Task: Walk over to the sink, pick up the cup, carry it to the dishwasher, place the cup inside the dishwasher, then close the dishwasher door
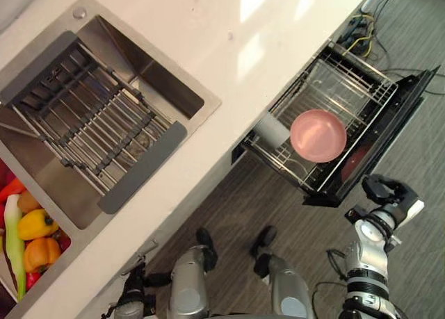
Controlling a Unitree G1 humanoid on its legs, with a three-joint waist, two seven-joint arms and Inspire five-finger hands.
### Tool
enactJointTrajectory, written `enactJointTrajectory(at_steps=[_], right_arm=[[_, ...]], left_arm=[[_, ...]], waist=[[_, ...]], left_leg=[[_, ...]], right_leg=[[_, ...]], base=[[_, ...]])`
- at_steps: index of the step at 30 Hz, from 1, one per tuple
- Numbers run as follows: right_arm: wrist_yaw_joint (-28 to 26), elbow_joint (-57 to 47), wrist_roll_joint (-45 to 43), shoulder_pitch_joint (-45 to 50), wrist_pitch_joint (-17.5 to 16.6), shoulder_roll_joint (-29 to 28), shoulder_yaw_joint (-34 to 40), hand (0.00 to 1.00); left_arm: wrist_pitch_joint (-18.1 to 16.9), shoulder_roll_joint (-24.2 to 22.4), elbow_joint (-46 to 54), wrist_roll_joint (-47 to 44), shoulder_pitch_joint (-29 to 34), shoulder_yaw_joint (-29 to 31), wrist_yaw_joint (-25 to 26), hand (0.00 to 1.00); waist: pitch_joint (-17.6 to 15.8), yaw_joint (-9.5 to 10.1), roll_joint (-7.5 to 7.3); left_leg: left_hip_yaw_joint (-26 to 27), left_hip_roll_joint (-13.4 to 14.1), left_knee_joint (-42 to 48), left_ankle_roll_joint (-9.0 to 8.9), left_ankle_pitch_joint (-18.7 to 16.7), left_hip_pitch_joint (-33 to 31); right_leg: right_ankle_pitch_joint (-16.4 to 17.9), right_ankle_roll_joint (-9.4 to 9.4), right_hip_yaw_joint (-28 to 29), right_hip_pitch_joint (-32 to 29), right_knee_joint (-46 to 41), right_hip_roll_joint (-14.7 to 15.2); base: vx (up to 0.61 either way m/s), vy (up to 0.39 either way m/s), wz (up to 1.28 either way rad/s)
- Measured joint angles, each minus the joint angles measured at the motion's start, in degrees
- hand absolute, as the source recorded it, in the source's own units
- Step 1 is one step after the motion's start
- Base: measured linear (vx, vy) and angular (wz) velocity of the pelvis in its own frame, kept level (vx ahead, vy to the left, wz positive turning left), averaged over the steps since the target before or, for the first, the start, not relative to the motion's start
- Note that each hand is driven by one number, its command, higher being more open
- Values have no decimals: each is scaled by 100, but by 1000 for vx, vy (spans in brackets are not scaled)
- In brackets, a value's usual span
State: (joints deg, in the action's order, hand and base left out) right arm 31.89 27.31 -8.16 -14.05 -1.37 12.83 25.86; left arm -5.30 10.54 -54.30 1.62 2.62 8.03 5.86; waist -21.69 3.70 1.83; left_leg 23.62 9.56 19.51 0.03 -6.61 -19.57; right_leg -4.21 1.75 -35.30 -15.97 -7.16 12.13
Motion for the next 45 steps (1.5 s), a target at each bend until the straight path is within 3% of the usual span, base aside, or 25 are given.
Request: enactJointTrajectory(at_steps=[10,13,17,18,23,25,27,29,32,35,38,41,43,45], right_arm=[[-353,1554,-638,-1273,1,884,-406,0],[-446,1775,-645,-1771,1,1057,-550,0],[-606,1834,-639,-2310,2,1070,-858,0],[-717,1895,-633,-2500,3,1071,-956,100],[-1256,1911,-760,-2809,-27,998,-1325,100],[-1632,1725,-1297,-2302,-281,827,-1375,100],[-2172,1271,-1958,-1163,-819,164,-1505,100],[-2663,1246,-2288,-191,-1124,-336,-1696,100],[-3544,1791,-2550,981,-1130,-862,-1860,100],[-4311,2852,-2470,1671,-1107,-981,-1685,100],[-4480,3351,-2017,1706,-1258,-862,-1212,100],[-4275,3512,-1355,1874,-1265,-715,-1101,100],[-3962,3641,-929,1923,-1226,-715,-1101,100],[-3574,3778,-727,1925,-1112,-765,-922,100]], left_arm=[[-385,-135,81,-281,-546,-187,-32,100],[-382,-137,105,-281,-690,-176,-104,100],[-349,-178,173,-279,-686,-167,-113,100],[-337,-238,174,-276,-677,-164,-117,100],[-224,-607,134,-284,-541,-147,-198,100],[-171,-774,-48,-445,-472,43,-250,100],[-124,-928,-287,-617,-343,476,-328,100],[-190,-995,-296,-613,-86,570,-331,100],[-384,-1023,-299,-607,196,597,-331,100],[-581,-997,-446,-620,293,851,-322,100],[-635,-896,-489,-666,326,967,-328,100],[-645,-859,-488,-747,330,1013,-326,100],[-632,-854,-492,-798,332,1031,-324,100],[-625,-843,-512,-837,330,998,-321,100]], waist=[[-279,47,296],[-329,206,433],[-322,336,502],[-302,359,537],[-201,559,662],[-86,552,669],[143,484,666],[397,471,650],[667,436,568],[876,290,369],[989,157,159],[1068,158,31],[1092,160,-6],[1110,143,-37]], left_leg=[[-705,-418,-299,179,364,-252],[-926,-494,-488,132,526,-249],[-1153,-514,-687,116,798,-165],[-1224,-519,-743,108,866,-124],[-1263,-454,-924,4,943,195],[-1225,-428,-992,-13,948,288],[-1150,-371,-1101,-44,945,476],[-1028,-300,-1136,-159,862,686],[-832,-187,-1127,-284,708,1029],[-589,-45,-1008,-366,541,1174],[-501,29,-930,-411,466,1225],[-586,-2,-955,-419,457,1256],[-674,-64,-1005,-419,457,1251],[-878,-226,-1096,-368,430,1284]], right_leg=[[-105,40,-615,157,20,272],[-41,-8,-818,202,-63,319],[141,-60,-1047,266,-295,360],[232,-70,-1115,296,-407,389],[462,-84,-1160,496,-588,368],[507,-77,-1135,540,-578,335],[521,-71,-1085,666,-456,231],[526,-49,-1026,843,-325,129],[539,-23,-867,1133,-152,-21],[520,0,-651,1236,60,-180],[456,29,-589,1342,268,-289],[432,64,-664,1443,374,-309],[439,84,-753,1473,363,-267],[682,146,-899,1435,-123,15]], base=[[-56,76,40],[-64,40,32],[-10,-12,33],[10,-25,26],[1,-10,5],[40,-31,-9],[81,-40,-18],[111,-49,-28],[78,-29,-34],[2,16,-45],[-26,36,-23],[22,53,13],[47,60,25],[92,125,44]])
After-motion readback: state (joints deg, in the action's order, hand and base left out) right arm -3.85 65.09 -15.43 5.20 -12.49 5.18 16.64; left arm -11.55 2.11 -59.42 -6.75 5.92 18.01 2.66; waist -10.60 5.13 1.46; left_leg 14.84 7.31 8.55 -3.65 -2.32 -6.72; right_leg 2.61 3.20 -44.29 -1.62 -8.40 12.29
